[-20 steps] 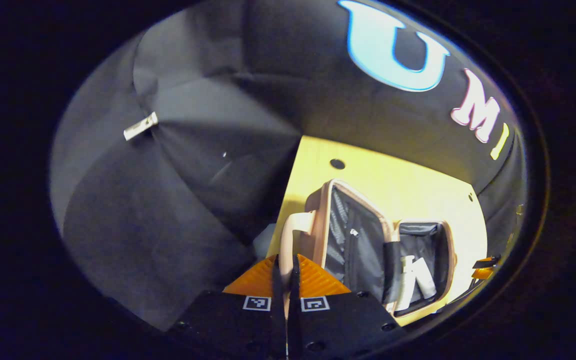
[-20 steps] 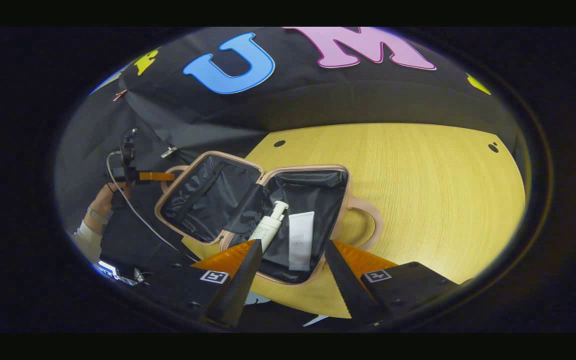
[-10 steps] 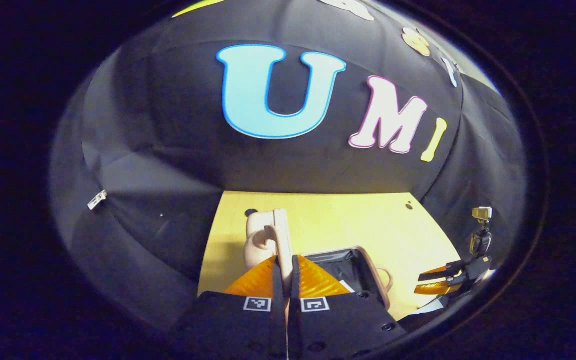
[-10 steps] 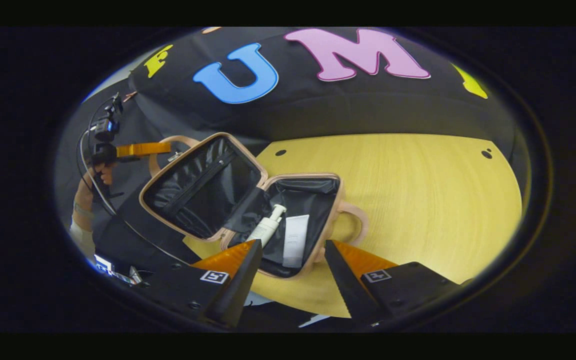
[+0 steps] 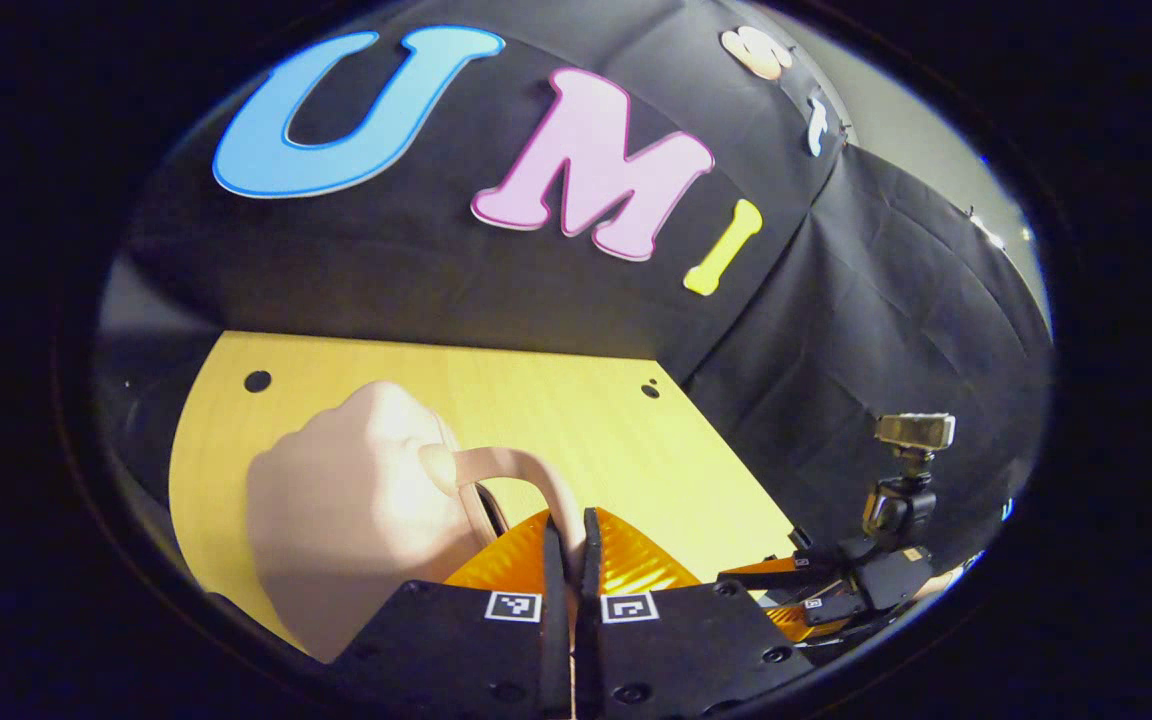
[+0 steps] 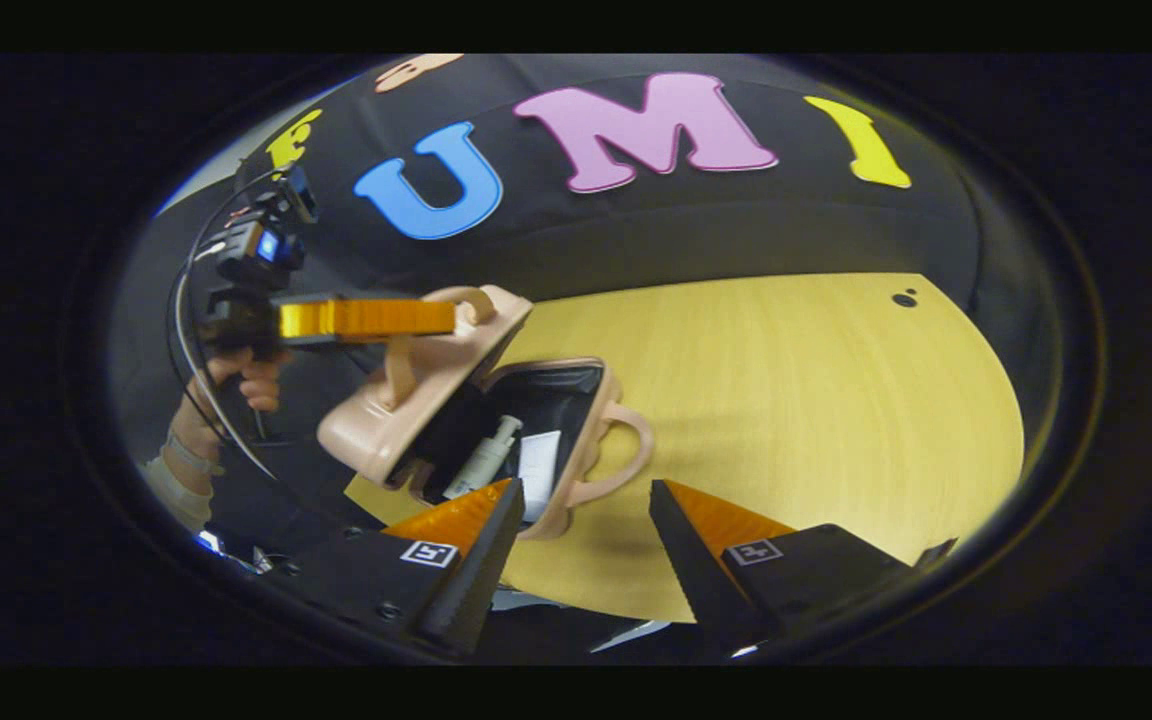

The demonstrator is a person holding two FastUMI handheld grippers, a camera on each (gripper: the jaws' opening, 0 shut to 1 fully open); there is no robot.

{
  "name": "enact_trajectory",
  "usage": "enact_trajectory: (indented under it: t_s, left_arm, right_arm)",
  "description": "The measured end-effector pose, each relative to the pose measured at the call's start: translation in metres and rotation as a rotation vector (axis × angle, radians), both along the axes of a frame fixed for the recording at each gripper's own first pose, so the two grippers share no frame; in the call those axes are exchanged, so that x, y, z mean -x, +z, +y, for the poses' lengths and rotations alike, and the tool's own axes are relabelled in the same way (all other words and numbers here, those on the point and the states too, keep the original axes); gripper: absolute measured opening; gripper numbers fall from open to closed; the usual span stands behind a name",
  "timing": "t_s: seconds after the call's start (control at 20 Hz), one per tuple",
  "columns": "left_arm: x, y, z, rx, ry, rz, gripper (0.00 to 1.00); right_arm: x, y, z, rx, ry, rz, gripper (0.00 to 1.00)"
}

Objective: First open the suitcase, pack the skin care products into it, and then close the suitcase.

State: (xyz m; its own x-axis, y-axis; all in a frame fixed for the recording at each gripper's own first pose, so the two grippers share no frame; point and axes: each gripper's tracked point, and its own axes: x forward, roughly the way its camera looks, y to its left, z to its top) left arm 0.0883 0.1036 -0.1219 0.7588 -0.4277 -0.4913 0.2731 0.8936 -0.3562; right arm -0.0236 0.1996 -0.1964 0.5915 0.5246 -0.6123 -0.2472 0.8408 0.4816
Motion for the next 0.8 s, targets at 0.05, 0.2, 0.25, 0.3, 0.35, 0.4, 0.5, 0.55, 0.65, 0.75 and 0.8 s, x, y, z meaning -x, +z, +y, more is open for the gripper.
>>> enact_trajectory:
  t_s: [0.05,0.2,0.25,0.3,0.35,0.4,0.5,0.55,0.65,0.75,0.8]
  left_arm:
    - [-0.008,-0.021,-0.014,-0.01,-0.019,0.029,0.07]
    - [-0.026,-0.086,-0.045,-0.062,-0.041,0.117,0.07]
    - [-0.029,-0.108,-0.051,-0.09,-0.05,0.156,0.07]
    - [-0.029,-0.122,-0.056,-0.112,-0.057,0.18,0.07]
    - [-0.03,-0.13,-0.06,-0.141,-0.066,0.181,0.08]
    - [-0.03,-0.136,-0.064,-0.176,-0.074,0.171,0.08]
    - [-0.026,-0.139,-0.066,-0.228,-0.069,0.161,0.13]
    - [-0.026,-0.136,-0.068,-0.246,-0.055,0.144,0.16]
    - [-0.027,-0.121,-0.069,-0.289,-0.009,0.078,0.26]
    - [-0.026,-0.084,-0.07,-0.316,0.056,-0.064,0.48]
    - [-0.025,-0.056,-0.072,-0.327,0.098,-0.143,0.68]
  right_arm:
    - [0.003,-0.003,-0.01,0.008,-0.025,-0.002,0.82]
    - [0.014,-0.002,-0.044,0.038,-0.103,-0.01,0.82]
    - [0.022,-0.002,-0.055,0.046,-0.128,-0.01,0.82]
    - [0.027,-0.001,-0.065,0.054,-0.149,-0.013,0.82]
    - [0.034,0.002,-0.075,0.066,-0.166,-0.02,0.82]
    - [0.038,0.003,-0.085,0.085,-0.178,-0.03,0.82]
    - [0.042,0.005,-0.102,0.116,-0.194,-0.058,0.82]
    - [0.046,0.006,-0.109,0.126,-0.2,-0.074,0.7]
    - [0.043,0.009,-0.125,0.145,-0.219,-0.11,0.82]
    - [0.032,0.02,-0.147,0.178,-0.233,-0.202,0.74]
    - [0.029,0.027,-0.158,0.195,-0.228,-0.248,0.86]
